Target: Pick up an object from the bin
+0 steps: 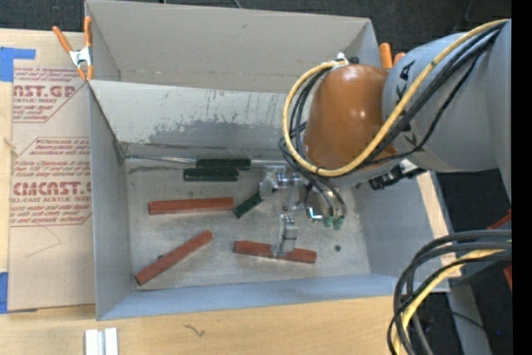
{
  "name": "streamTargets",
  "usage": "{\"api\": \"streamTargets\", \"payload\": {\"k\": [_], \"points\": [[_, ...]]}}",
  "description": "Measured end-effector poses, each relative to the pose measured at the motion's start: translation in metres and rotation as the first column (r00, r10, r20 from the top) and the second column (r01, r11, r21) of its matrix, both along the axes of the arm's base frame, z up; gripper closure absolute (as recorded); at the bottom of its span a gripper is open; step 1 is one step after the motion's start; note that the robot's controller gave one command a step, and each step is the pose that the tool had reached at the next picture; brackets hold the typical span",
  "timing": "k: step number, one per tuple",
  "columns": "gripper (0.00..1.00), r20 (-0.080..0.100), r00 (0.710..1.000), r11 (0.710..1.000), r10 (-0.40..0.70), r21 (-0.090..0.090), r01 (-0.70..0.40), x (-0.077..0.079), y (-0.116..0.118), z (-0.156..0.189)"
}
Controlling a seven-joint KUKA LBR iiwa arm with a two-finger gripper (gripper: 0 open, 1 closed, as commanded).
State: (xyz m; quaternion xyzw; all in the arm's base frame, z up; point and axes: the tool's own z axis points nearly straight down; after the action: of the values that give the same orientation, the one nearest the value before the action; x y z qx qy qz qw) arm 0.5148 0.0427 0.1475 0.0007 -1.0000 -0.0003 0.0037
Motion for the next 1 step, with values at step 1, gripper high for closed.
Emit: {"api": "streamTargets", "payload": {"k": [1], "points": [[0.0, 0.0, 1.0, 1.0, -0.003, 0.0, 0.003, -0.0268, 0.0057, -0.0789]]}}
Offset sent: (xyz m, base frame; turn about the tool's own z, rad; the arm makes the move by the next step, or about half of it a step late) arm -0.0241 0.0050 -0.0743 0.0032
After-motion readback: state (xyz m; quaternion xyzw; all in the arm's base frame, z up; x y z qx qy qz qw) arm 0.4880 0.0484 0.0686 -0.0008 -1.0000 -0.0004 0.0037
